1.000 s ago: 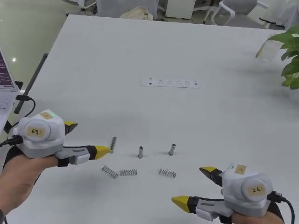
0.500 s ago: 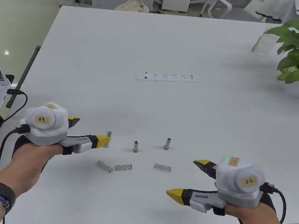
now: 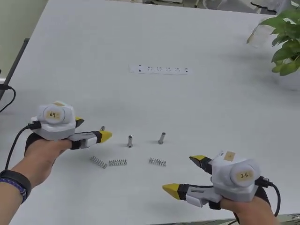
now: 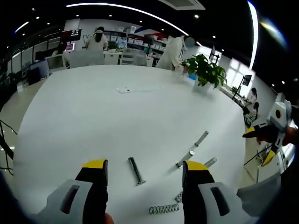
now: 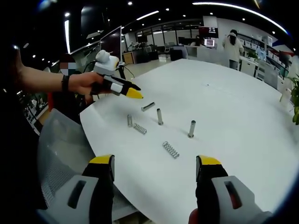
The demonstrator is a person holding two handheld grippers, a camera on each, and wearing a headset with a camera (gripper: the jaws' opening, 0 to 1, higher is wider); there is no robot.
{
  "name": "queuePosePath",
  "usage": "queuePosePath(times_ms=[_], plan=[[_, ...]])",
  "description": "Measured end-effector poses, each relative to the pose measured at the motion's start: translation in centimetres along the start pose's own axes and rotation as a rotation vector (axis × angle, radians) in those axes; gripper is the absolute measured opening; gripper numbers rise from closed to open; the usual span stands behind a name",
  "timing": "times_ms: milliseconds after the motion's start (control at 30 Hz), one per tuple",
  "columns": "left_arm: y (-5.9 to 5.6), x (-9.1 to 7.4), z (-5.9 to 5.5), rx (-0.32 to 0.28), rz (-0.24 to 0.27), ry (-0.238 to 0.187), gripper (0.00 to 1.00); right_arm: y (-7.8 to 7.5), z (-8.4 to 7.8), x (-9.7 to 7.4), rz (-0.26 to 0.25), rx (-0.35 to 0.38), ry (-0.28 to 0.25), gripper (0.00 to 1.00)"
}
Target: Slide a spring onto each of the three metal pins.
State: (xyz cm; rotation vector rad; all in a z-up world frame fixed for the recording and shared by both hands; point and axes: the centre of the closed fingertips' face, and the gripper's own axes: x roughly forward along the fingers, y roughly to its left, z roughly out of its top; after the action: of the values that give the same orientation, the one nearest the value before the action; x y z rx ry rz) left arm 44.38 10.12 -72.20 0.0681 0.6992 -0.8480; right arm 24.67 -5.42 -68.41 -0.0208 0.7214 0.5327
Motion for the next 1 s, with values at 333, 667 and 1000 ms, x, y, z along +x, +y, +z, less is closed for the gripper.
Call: queuePosePath(times_ms=[333,667,1000], plan=[[1.0,2.1,-0.9,-0.054,0.029,0.034,0.5,-0.1,-0.2,0.4,0.009,0.004,0.01,0.69],[1.9,3.4,-1.7,-0.087,0.064,0.062,0.4,-0.4,-0.1,0.5,0.012,0.008,0.013,0.68],[2.3,4.1,-2.2,-0.108,0.084,0.074,0.31,-0.5,-0.4,0.5,0.015,0.011,0.023,0.68]])
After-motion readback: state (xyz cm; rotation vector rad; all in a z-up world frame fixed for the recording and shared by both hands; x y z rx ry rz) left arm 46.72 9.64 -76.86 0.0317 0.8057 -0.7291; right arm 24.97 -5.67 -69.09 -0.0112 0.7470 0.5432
